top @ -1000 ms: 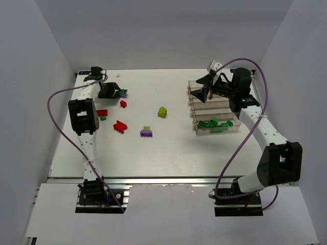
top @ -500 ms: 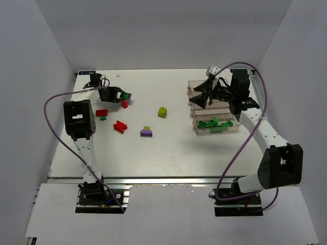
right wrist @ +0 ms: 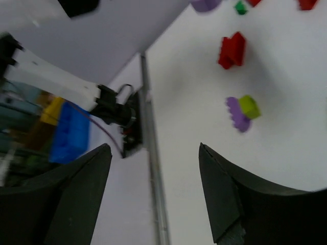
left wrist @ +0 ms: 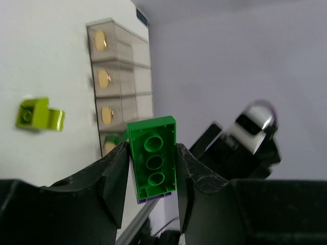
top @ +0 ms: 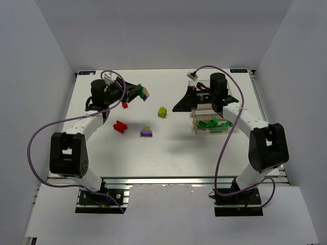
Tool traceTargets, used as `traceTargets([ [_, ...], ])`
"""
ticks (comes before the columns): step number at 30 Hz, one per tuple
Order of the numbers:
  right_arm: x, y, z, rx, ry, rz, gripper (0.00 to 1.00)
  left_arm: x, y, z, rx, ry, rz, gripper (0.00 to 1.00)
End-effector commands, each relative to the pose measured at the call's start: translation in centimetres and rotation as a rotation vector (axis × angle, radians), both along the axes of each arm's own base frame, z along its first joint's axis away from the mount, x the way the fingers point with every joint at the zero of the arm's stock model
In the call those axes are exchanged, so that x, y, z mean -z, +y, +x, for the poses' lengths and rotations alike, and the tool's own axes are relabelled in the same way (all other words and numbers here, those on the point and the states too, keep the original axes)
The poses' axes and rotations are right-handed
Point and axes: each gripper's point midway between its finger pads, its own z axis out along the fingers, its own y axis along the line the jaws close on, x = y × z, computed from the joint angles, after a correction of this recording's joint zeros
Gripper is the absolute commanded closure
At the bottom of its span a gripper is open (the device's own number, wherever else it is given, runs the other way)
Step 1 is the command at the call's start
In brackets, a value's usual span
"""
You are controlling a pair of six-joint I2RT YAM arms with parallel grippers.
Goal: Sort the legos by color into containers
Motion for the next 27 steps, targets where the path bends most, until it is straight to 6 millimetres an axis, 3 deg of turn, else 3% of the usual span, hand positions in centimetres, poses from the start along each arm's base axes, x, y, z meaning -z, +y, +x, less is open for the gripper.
traceTargets([
  [1, -5.5, 1.6, -2.4, -0.117, 0.108, 0.121, 0.23, -3.6, -2.0, -4.1, 0.091, -0.298, 0.015, 0.92],
  [2, -5.8, 1.8, -2.8, -0.134, 0.123, 0.129, 0.21, -4.2, -2.6, -5.0, 0.093, -0.368, 0.015, 0.92],
  [3, -5.9, 2.1, -2.8, -0.150, 0.113, 0.142, 0.21, -3.2, -2.8, -6.1, 0.101, -0.378, 0.020, 0.92],
  [4, -6.3, 2.4, -3.3, -0.163, 0.174, 0.144, 0.21, -3.6, -2.9, -6.9, 0.107, -0.421, 0.013, 0.92],
  [6, -6.3, 2.7, -3.6, -0.180, 0.162, 0.174, 0.21, -6.4, -3.0, -8.8, 0.106, -0.564, -0.034, 0.92],
  [7, -6.5, 2.9, -4.0, -0.195, 0.179, 0.180, 0.21, -6.3, -2.9, -9.6, 0.106, -0.584, -0.048, 0.92],
  [8, -6.6, 3.1, -4.3, -0.205, 0.222, 0.180, 0.21, -7.9, -2.8, -10.5, 0.105, -0.662, -0.065, 0.92],
  [14, -5.6, 4.2, -5.4, -0.247, 0.210, 0.175, 0.22, -10.3, -3.5, -12.9, 0.169, -0.721, -0.186, 0.92],
  [27, -7.4, 7.2, -4.8, -0.295, 0.142, 0.211, 0.25, -10.5, -5.1, -13.8, 0.233, -0.709, -0.239, 0.92],
])
